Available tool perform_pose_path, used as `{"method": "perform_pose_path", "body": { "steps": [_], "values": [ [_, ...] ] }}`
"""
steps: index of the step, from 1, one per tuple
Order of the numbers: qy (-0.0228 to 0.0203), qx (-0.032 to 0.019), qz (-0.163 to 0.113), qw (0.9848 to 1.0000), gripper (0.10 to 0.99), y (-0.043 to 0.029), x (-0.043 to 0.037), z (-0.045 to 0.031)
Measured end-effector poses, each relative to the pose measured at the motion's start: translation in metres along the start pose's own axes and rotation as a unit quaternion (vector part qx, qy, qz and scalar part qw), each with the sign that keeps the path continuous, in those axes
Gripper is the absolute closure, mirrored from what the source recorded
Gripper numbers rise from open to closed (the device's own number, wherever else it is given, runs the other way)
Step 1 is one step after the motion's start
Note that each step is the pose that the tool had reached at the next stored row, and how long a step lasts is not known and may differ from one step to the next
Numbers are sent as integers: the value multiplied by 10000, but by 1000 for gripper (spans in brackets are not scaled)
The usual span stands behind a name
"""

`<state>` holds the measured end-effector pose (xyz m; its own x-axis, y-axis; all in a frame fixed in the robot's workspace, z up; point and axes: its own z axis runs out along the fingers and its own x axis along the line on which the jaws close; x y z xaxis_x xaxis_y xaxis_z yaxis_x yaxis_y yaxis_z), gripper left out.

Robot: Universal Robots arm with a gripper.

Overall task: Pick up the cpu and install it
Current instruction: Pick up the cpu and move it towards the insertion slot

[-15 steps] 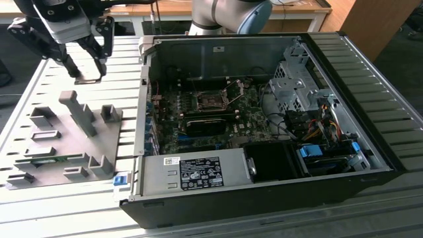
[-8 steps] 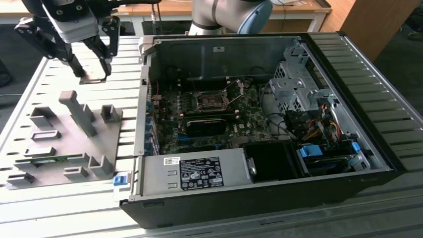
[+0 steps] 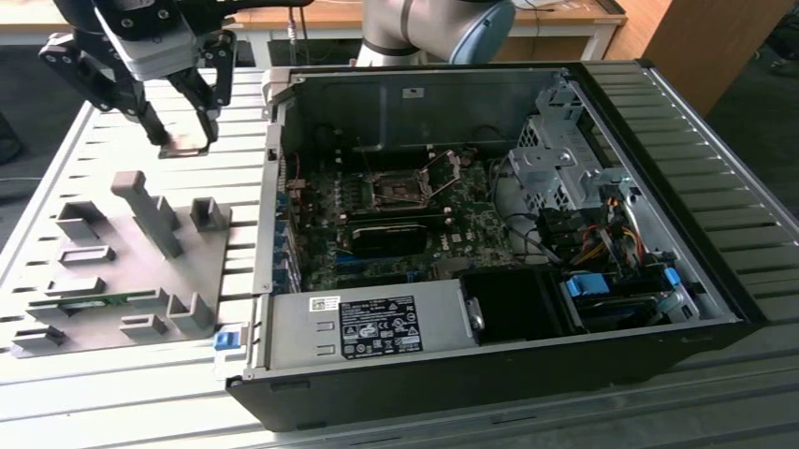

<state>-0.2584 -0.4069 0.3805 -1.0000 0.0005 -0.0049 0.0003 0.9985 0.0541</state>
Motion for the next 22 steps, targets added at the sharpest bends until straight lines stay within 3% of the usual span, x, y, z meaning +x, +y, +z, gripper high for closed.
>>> {"method": "perform_pose_path", "body": {
  "steps": [22],
  "values": [
    [1,0,0,10000,561,2,-268,2]
  ]
}}
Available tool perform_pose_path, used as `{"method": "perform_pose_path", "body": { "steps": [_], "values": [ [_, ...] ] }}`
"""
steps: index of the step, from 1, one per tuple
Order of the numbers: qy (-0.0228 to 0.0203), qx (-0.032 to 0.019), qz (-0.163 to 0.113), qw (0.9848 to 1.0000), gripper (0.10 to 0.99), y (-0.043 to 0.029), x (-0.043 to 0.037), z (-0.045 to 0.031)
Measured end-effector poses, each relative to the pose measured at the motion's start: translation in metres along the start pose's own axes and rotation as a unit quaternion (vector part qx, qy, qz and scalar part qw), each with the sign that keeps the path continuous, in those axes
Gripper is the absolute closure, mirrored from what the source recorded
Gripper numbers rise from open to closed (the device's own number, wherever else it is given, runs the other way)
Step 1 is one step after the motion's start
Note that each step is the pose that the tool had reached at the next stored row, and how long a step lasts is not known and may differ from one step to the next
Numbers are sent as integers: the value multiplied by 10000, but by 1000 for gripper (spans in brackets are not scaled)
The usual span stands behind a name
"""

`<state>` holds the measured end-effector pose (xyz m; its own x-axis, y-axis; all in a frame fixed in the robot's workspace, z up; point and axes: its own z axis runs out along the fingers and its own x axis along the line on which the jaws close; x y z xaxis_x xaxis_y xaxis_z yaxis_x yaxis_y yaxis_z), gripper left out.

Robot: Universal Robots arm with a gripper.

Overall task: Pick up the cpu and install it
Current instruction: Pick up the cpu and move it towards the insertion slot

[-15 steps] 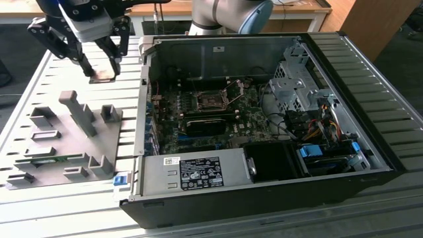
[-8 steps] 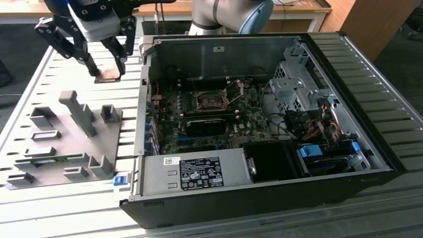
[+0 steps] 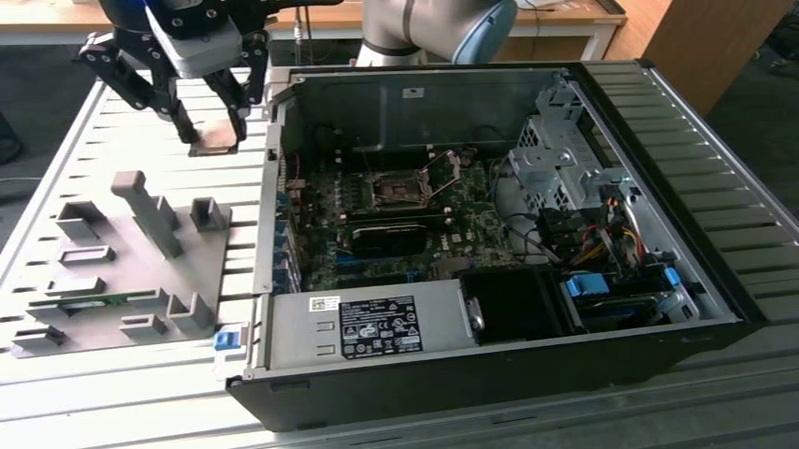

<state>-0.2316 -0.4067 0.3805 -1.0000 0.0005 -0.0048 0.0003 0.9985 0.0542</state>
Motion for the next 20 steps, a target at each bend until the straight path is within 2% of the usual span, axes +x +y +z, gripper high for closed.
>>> {"method": "perform_pose_path", "body": {
  "steps": [20],
  "values": [
    [0,0,0,10000,561,13,-144,1]
  ]
}}
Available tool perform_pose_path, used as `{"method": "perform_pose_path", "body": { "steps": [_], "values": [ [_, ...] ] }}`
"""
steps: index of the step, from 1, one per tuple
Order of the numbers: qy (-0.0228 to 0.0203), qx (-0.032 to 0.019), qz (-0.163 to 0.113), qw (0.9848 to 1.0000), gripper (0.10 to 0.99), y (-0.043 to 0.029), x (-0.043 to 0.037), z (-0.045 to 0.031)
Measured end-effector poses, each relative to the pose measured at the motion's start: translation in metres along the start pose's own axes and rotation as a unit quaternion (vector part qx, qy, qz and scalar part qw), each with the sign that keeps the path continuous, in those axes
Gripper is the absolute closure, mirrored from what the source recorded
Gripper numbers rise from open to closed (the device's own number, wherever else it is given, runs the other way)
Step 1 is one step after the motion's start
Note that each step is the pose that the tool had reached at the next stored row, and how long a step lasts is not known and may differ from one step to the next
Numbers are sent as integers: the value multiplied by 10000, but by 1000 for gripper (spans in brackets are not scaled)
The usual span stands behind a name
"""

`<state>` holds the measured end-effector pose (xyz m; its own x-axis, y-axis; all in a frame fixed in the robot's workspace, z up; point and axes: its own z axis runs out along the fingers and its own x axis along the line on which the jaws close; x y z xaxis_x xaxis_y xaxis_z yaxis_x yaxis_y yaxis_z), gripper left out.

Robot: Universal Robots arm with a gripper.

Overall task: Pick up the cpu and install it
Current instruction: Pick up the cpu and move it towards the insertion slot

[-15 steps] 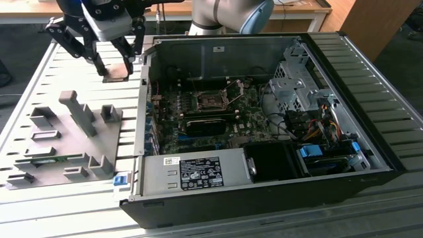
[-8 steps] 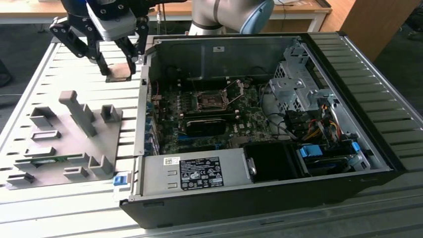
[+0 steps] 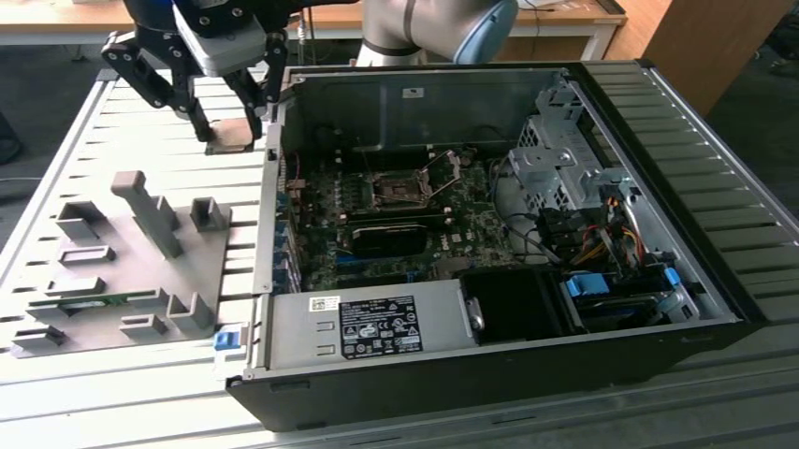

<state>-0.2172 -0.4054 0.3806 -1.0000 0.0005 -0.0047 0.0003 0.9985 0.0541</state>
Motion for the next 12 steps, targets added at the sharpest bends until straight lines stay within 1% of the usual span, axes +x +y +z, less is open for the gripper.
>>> {"method": "perform_pose_path", "body": {
  "steps": [12],
  "values": [
    [0,0,0,10000,561,11,-55,1]
  ]
}}
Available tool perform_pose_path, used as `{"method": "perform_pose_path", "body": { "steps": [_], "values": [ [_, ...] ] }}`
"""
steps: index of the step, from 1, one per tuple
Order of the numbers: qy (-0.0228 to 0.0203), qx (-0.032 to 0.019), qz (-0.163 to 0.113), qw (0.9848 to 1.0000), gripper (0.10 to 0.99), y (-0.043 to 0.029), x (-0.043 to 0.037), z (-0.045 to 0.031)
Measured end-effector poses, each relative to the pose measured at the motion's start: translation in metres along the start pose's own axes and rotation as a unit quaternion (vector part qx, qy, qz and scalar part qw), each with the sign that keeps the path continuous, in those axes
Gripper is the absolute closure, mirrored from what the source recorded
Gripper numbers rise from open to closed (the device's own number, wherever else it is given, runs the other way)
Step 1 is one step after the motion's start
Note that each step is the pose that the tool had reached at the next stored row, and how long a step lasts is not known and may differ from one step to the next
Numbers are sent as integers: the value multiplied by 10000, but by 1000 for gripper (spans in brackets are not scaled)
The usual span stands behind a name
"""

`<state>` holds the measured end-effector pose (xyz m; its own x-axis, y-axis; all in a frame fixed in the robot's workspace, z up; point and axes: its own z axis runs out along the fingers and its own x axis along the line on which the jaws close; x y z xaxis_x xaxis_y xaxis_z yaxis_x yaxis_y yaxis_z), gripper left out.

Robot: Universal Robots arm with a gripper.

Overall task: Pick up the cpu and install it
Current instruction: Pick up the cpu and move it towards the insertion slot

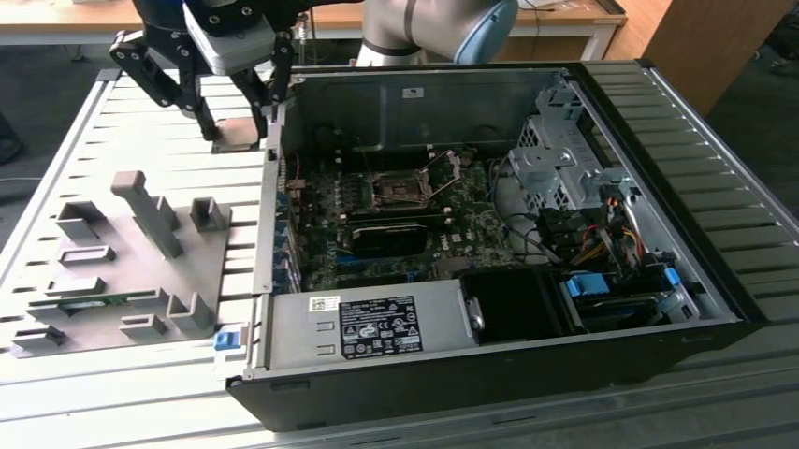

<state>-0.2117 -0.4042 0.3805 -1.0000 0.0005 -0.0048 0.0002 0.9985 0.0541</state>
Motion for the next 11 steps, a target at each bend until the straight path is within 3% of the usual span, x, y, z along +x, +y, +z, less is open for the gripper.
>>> {"method": "perform_pose_path", "body": {
  "steps": [11],
  "values": [
    [0,0,0,10000,561,4,-102,1]
  ]
}}
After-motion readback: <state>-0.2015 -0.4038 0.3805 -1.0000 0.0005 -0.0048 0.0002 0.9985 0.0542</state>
